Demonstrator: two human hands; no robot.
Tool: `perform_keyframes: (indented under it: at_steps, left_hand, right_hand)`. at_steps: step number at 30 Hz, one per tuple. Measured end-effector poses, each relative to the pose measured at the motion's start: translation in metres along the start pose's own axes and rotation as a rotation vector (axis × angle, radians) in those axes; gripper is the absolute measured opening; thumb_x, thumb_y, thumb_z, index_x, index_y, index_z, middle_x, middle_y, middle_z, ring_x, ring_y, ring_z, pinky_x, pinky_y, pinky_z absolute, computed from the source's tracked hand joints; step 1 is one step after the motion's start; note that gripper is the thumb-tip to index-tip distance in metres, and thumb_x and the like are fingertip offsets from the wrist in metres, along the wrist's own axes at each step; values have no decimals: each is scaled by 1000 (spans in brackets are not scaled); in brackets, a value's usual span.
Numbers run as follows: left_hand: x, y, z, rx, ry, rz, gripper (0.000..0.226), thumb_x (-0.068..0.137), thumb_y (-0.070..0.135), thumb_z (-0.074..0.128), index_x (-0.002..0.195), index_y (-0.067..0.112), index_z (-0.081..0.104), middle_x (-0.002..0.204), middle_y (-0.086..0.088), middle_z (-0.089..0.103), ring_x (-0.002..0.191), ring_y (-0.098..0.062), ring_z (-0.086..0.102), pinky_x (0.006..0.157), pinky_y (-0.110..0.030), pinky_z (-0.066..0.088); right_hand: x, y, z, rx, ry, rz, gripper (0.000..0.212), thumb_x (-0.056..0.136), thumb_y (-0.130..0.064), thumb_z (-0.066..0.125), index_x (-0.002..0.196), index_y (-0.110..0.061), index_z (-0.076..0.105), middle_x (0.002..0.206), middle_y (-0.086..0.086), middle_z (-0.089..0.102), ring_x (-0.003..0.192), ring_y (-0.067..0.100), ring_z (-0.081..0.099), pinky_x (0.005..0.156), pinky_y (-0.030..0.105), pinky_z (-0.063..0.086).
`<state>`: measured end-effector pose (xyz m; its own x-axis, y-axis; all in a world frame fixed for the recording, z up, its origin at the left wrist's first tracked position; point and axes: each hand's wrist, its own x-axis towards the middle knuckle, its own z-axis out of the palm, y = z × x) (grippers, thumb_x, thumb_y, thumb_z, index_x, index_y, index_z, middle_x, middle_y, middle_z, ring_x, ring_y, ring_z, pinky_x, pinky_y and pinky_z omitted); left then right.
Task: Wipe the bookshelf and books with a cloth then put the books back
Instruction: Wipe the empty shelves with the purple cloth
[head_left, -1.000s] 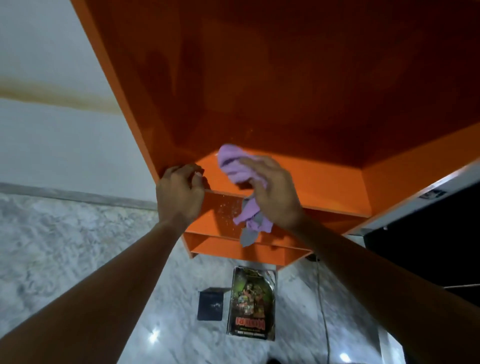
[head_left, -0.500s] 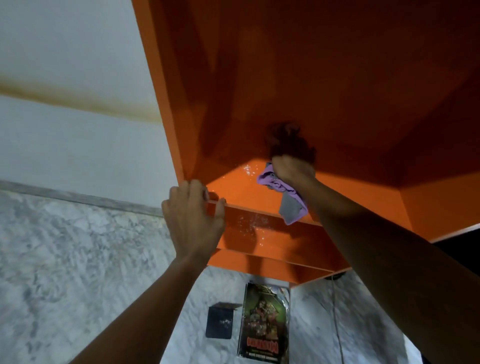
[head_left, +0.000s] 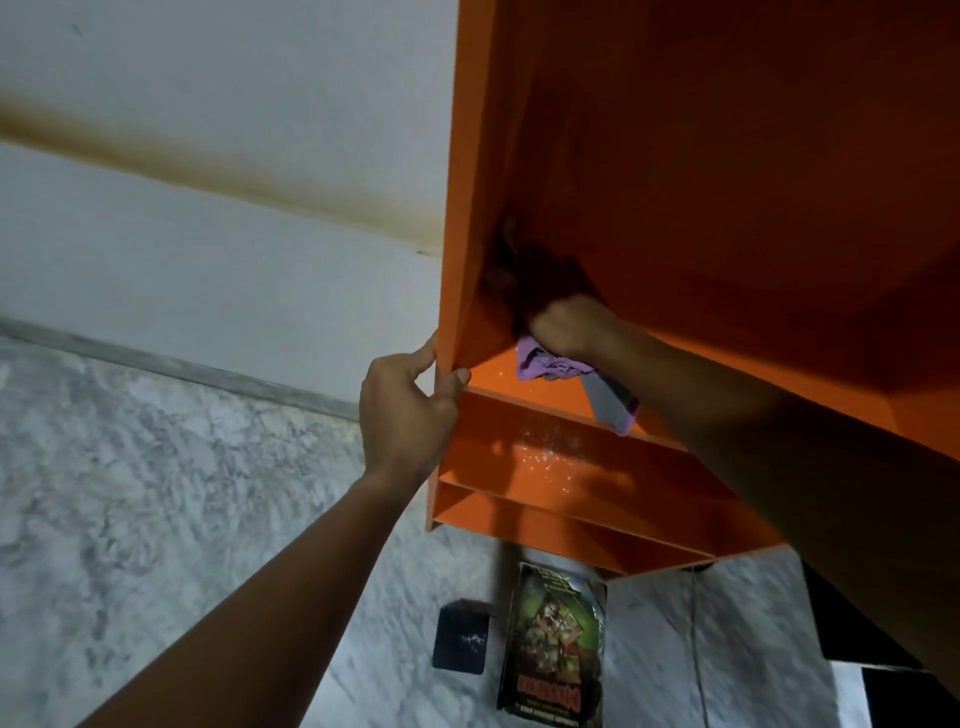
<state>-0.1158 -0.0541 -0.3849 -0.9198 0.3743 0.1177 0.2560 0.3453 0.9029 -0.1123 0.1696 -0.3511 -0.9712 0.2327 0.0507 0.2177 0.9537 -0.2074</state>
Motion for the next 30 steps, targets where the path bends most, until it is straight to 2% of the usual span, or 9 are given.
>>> perform_keyframes:
  at_steps: [5,10,12,14,17,19,21,26,30]
  left_hand:
    - [1,-4,-10,-53,-93,22,43,96,41,63,137,26,64,126,9,71,107,-15,70,93,-45,59]
    - [-5,-4,-21,-105,-152,52,49,94,44,44,137,30,63,124,11,70,92,-5,68,81,-24,57]
    - [-9,-6,-24,-75,-126,90,48,94,36,42,136,26,64,118,2,74,83,-3,62,75,-18,52]
    - [-13,-12,-22,-35,-90,121,48,95,31,42,138,25,61,115,-6,75,92,-7,58,81,-28,53]
    - [-22,-29,-8,-50,-8,166,55,93,40,35,143,28,56,124,-2,70,110,-14,59,92,-44,55]
    - [-30,-40,7,-85,54,200,62,91,47,34,147,29,52,127,-4,68,113,-17,60,93,-43,54]
    - [-32,-49,22,-125,132,235,65,90,51,36,148,26,51,128,-6,68,114,-19,60,92,-40,52]
    - [-31,-75,54,-248,323,407,67,89,50,40,147,18,51,126,-9,68,111,-15,56,93,-33,46]
    - [-26,-88,72,-261,402,512,68,87,46,43,150,20,48,127,-11,67,112,-23,59,92,-35,47]
  right_hand:
    - [-60,-17,8,-22,3,-200,35,102,-34,40,114,-16,68,114,17,66,114,35,57,97,48,37]
    - [-117,-39,13,-34,-37,-343,51,99,-14,49,150,-20,48,158,10,44,148,33,35,125,48,19]
    - [-139,-35,16,-203,-89,-550,57,84,-10,67,140,-15,59,155,10,48,148,36,36,123,56,23]
    - [-155,-14,12,-360,-120,-635,69,75,-17,78,141,-11,58,155,10,47,147,31,39,124,49,19]
    - [-159,19,14,-482,80,-754,38,101,-9,53,138,-1,59,152,13,49,149,26,34,125,41,17]
    - [-152,31,21,-548,172,-841,35,111,-10,31,134,4,54,144,15,57,154,23,20,127,38,13]
    - [-147,33,24,-589,226,-873,36,112,-10,25,134,4,50,138,17,61,150,24,31,127,37,13]
    - [-148,37,38,-711,347,-865,28,103,-6,50,116,7,70,138,19,62,139,34,50,118,45,39]
    - [-150,41,48,-933,455,-789,40,98,-32,64,118,2,72,146,15,57,146,32,40,121,43,33]
